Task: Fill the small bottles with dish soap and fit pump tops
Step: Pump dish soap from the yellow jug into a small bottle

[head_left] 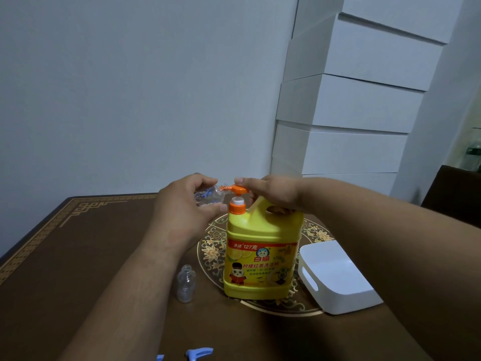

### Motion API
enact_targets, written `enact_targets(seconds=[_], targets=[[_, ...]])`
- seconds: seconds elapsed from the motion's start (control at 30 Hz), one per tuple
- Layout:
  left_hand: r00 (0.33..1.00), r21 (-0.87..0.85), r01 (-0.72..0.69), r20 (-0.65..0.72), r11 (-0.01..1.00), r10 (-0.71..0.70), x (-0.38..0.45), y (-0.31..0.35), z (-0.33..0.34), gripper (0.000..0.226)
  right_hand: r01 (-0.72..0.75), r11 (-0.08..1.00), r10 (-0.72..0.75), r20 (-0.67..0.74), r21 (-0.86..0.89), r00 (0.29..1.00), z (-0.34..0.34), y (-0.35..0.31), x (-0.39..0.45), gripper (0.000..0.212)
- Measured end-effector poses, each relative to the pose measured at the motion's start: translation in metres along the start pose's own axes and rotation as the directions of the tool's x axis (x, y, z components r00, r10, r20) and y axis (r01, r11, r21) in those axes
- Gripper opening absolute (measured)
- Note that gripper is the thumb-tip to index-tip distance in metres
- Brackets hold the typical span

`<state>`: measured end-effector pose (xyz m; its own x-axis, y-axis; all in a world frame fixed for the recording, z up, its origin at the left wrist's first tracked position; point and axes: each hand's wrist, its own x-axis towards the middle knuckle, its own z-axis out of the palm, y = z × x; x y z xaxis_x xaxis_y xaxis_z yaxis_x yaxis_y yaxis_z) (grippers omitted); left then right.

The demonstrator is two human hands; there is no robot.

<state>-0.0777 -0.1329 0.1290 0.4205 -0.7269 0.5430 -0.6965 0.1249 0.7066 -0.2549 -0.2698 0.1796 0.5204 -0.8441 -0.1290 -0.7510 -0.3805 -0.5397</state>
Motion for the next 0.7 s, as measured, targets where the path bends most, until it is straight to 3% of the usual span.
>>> enact_targets(seconds=[0.23, 0.4, 0.53, 0.7], targets=[[1.0, -0.029, -0.011, -0.018, 1.0, 0.01, 0.0009, 0.0009, -0.0009, 0.052, -0.002, 0.998, -0.001, 0.044, 0.069, 0.999, 0.0006, 0.0008, 0.0042, 0.104], [1.0, -0.038, -0.009, -0.01, 0.999, 0.009, 0.0005, 0.0014, -0.0005, 0.052, 0.03, 0.996, -0.039, 0.103, 0.083, 0.994, -0.0026, 0.0011, 0.0028, 0.092], [1.0, -0.022, 0.004, 0.004, 1.0, -0.004, -0.0004, 0.0005, 0.0015, 0.052, 0.046, 0.997, -0.05, 0.059, 0.065, 0.997, -0.0054, 0.0027, -0.0003, 0.069], [1.0, -0.008, 0.016, 0.02, 1.0, -0.016, -0.0014, -0.0004, 0.0013, 0.051, 0.063, 0.998, -0.063, 0.015, 0.004, 0.998, -0.0042, 0.001, -0.0005, 0.064]])
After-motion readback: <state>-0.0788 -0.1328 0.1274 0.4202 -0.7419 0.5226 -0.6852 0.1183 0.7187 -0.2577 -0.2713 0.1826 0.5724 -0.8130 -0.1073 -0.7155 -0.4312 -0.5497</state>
